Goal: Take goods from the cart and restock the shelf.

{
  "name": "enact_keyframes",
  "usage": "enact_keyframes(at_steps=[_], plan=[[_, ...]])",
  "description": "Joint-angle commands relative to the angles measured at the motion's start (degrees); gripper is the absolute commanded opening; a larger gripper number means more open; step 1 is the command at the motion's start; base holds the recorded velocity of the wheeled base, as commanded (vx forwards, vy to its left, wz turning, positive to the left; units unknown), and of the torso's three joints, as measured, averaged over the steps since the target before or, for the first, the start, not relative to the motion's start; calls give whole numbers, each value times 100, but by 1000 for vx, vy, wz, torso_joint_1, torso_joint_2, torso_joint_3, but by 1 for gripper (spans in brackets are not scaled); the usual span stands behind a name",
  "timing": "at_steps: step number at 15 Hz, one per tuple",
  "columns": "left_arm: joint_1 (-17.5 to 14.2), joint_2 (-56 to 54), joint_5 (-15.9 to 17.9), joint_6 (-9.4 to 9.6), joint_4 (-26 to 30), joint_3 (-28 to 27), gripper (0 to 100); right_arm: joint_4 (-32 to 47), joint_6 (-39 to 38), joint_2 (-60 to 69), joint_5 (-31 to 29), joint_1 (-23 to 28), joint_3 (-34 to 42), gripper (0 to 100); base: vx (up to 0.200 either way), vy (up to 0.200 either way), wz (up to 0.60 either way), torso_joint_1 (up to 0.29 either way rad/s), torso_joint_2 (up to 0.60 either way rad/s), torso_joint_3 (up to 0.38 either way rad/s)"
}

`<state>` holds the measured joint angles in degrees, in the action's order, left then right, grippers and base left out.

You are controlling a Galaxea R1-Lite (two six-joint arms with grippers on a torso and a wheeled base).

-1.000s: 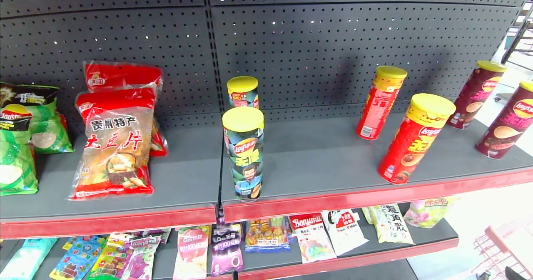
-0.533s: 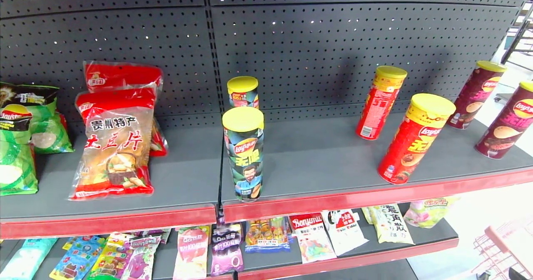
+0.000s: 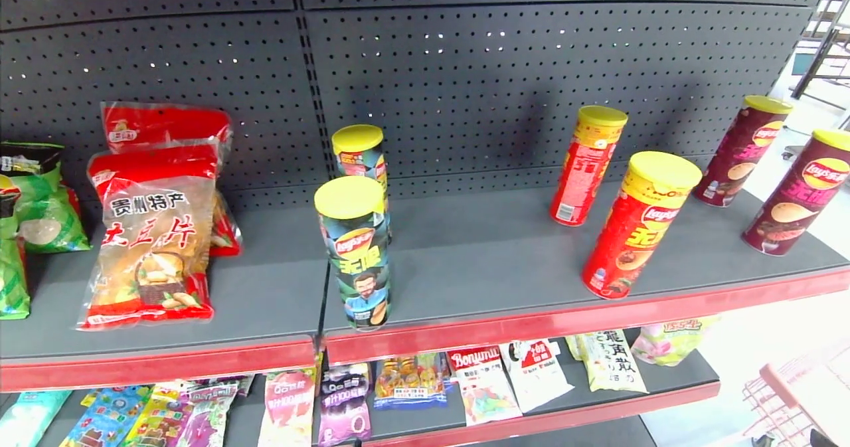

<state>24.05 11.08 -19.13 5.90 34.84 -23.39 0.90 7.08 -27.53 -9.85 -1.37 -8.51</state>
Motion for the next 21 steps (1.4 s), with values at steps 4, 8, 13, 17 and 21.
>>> enact_keyframes(at_steps=[4,8,13,17,21], plan=[[12,26,-3,8,-4,10,100,-2,4,2,9,5,25,100,0,-200,0,15,4,7],[12,26,-12,34,-4,10,100,-2,48,54,9,5,34,100,0,-200,0,1,7,1],[12,17,-12,43,-4,10,100,-2,83,133,9,5,34,100,0,-200,0,1,2,3],[12,17,-21,43,-4,10,100,-2,92,213,9,5,34,100,0,-200,0,5,2,1],[12,-53,-12,52,-4,19,100,-2,92,300,1,5,34,100,0,-150,0,2,3,1]])
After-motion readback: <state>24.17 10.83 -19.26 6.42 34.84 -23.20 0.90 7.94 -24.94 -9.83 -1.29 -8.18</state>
